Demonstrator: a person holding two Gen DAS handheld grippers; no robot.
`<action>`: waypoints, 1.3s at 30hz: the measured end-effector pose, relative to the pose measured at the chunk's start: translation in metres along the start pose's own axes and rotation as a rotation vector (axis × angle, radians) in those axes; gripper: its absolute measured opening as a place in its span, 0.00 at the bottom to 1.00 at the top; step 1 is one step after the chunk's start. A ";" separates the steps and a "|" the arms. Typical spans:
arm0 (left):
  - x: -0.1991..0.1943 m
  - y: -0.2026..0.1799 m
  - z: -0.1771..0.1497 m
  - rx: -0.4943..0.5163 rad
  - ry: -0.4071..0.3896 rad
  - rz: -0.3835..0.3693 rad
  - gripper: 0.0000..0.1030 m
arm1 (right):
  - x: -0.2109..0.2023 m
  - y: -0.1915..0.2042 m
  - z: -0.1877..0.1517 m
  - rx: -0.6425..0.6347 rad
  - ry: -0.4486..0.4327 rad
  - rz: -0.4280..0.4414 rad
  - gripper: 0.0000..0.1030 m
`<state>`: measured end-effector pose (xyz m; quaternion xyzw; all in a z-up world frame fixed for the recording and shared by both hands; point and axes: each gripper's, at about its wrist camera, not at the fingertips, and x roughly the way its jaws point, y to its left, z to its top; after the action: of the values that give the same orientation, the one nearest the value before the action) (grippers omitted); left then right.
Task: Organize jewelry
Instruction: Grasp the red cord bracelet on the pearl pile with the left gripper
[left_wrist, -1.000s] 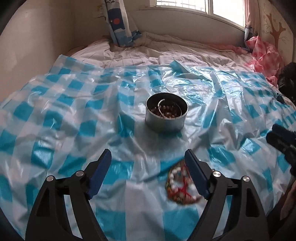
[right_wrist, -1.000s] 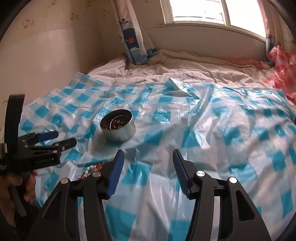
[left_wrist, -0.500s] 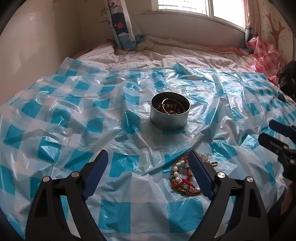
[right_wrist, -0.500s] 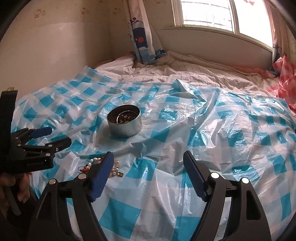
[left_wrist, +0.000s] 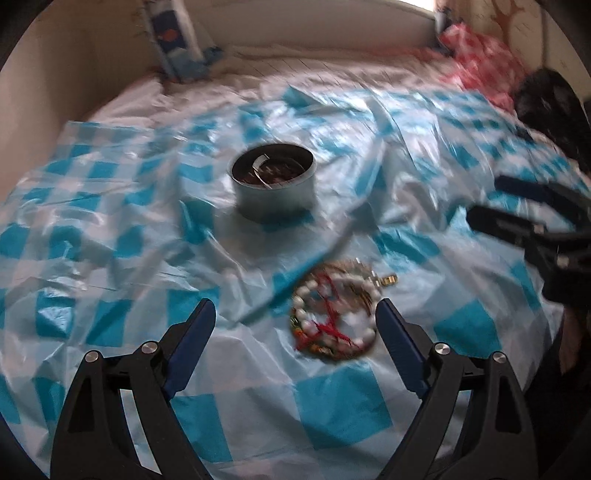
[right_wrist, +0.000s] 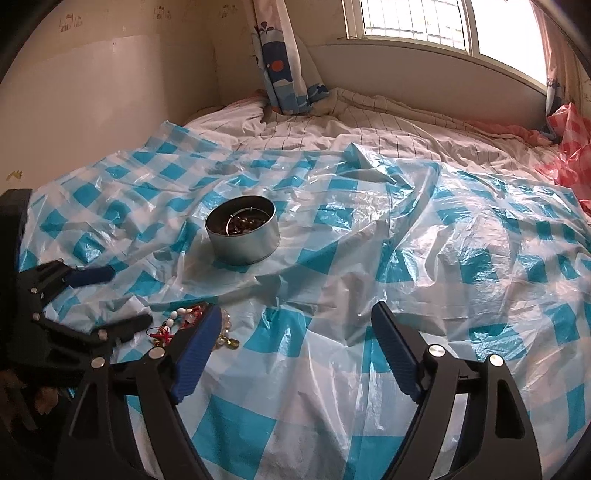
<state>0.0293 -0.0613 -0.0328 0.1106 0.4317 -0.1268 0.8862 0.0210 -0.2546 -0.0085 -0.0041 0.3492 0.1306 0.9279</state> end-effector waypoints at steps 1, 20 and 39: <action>0.002 -0.002 -0.001 0.011 0.014 -0.010 0.82 | 0.000 0.000 0.000 0.001 0.001 -0.001 0.79; 0.030 0.022 -0.012 -0.121 0.124 -0.205 0.05 | 0.007 0.004 -0.001 -0.011 0.032 0.025 0.83; 0.021 0.082 -0.017 -0.406 0.068 -0.304 0.06 | 0.033 0.073 -0.019 -0.325 0.116 0.056 0.84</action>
<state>0.0554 0.0181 -0.0528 -0.1315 0.4896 -0.1656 0.8459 0.0149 -0.1781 -0.0382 -0.1518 0.3764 0.2108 0.8893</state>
